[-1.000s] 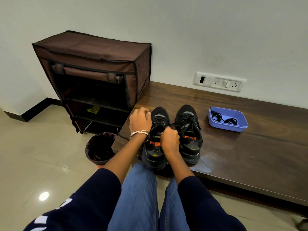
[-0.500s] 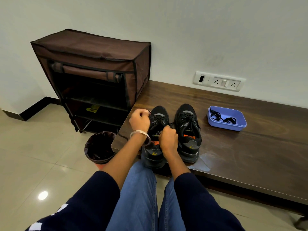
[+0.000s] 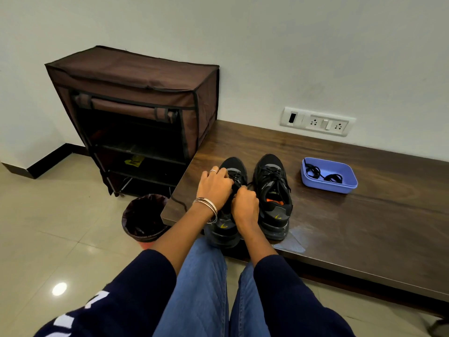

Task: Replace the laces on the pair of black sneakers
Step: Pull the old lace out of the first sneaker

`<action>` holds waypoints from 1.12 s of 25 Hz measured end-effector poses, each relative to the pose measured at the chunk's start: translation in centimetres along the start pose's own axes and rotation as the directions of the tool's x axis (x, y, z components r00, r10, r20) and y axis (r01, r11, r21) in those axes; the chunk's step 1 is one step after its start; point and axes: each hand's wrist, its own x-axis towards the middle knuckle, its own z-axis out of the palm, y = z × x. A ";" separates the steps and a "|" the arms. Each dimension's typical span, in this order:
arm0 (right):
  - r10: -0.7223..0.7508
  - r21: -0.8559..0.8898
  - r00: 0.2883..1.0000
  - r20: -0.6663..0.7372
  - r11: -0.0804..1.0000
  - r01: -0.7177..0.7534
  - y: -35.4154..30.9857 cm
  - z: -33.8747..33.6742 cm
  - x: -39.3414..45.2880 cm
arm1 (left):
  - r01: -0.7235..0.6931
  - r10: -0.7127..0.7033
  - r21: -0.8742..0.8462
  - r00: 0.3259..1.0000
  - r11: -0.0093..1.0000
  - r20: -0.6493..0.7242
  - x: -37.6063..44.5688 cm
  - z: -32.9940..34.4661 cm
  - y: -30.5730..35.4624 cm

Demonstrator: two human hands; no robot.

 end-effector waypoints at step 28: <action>-0.016 -0.037 0.999 -0.031 0.999 0.015 0.2 0.4 0.4 | 0.149 -0.347 -0.919 0.894 -0.365 0.283 -1.1 -0.7 -1.6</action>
